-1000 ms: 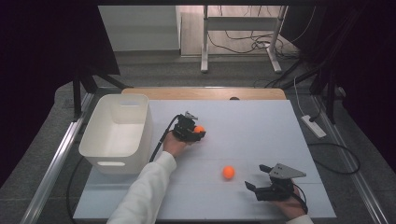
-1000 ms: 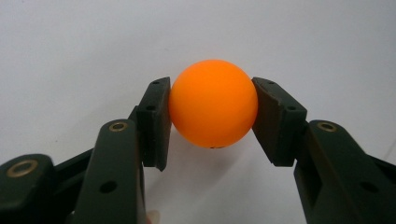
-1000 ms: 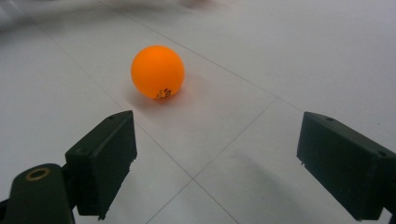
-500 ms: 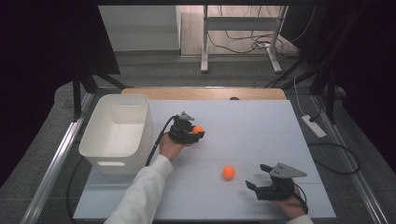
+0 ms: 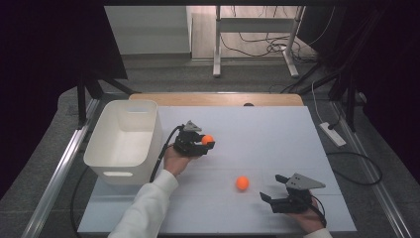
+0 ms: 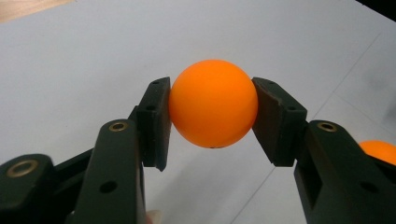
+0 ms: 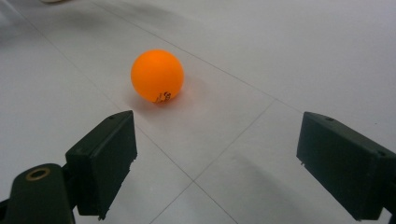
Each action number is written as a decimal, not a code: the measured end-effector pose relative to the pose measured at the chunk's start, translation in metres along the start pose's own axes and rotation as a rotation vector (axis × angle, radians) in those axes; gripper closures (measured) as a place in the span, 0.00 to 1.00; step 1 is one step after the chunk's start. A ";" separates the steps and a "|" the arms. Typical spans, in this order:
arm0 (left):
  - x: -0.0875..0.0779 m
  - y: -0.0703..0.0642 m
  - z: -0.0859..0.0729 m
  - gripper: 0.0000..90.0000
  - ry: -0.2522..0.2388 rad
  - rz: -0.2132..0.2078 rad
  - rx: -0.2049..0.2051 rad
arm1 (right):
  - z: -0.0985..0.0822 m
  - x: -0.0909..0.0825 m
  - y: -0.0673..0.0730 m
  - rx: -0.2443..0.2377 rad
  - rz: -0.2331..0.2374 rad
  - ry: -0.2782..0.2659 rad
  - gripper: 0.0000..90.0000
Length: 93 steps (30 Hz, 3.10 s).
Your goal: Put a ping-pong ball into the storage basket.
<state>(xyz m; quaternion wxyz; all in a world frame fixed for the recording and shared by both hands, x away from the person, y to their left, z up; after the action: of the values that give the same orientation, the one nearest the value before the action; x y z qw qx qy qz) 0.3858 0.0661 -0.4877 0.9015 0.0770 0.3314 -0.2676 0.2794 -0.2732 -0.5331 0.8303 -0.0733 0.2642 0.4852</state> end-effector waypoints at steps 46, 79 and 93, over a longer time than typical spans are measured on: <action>-0.057 -0.018 0.005 0.56 -0.147 -0.016 0.057 | -0.001 -0.002 -0.002 -0.003 -0.030 0.010 0.13; -0.100 -0.016 0.014 0.56 -0.258 -0.024 0.049 | -0.002 -0.001 -0.001 -0.009 -0.032 0.017 0.13; -0.112 -0.009 0.025 0.56 -0.286 -0.023 0.033 | -0.002 -0.001 -0.002 -0.004 -0.035 0.009 0.14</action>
<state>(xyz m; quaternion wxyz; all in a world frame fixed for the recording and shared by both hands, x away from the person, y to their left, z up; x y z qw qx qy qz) 0.3239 0.0990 -0.3965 0.9350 0.0492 0.1957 -0.2915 0.2799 -0.2759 -0.5340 0.8373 -0.0819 0.2655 0.4710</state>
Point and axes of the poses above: each handheld gripper's, and its own axes: x roughly forward along the jaws, z roughly out of its top, y roughly to its left, the point moved 2 cm from there along x, roughly forward along the jaws, and after that the axes turned 12 degrees about z, right-handed, at the moved point
